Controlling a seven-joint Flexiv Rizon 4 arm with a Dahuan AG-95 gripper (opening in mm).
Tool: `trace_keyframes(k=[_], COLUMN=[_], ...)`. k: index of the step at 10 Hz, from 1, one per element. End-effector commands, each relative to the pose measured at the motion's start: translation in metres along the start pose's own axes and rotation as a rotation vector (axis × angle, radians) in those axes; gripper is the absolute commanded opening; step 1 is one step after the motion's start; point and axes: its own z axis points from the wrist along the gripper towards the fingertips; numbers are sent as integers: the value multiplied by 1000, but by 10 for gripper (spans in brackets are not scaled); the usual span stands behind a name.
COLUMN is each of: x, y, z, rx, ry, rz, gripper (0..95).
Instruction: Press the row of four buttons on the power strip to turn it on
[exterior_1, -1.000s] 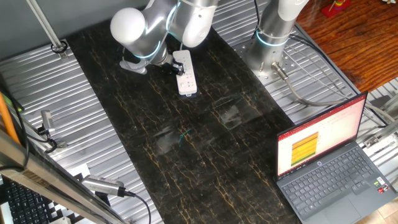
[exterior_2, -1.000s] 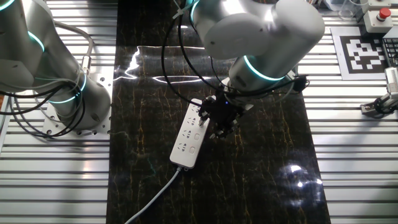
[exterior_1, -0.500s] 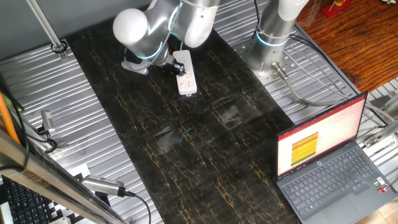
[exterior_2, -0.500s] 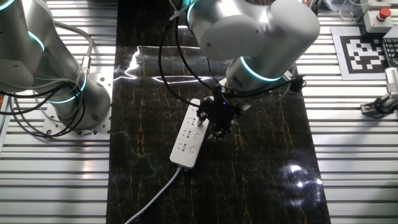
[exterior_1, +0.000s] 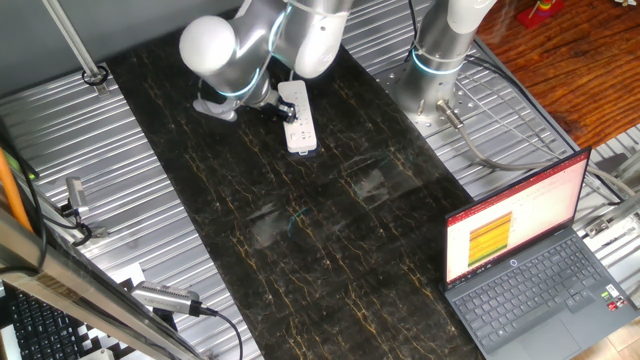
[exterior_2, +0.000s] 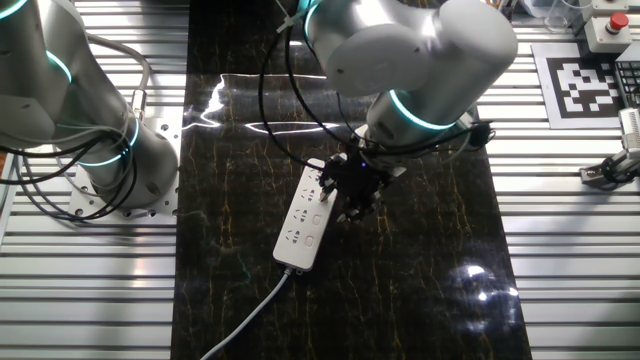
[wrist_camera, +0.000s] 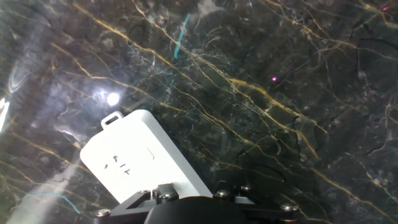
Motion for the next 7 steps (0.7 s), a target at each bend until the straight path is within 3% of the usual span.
trace_keyframes(k=[1, 7], x=[-2, -24], y=[0, 18], z=[-1, -1], rx=[-7, -7], ry=[-11, -11], rz=[-2, 43], gripper=[380, 380])
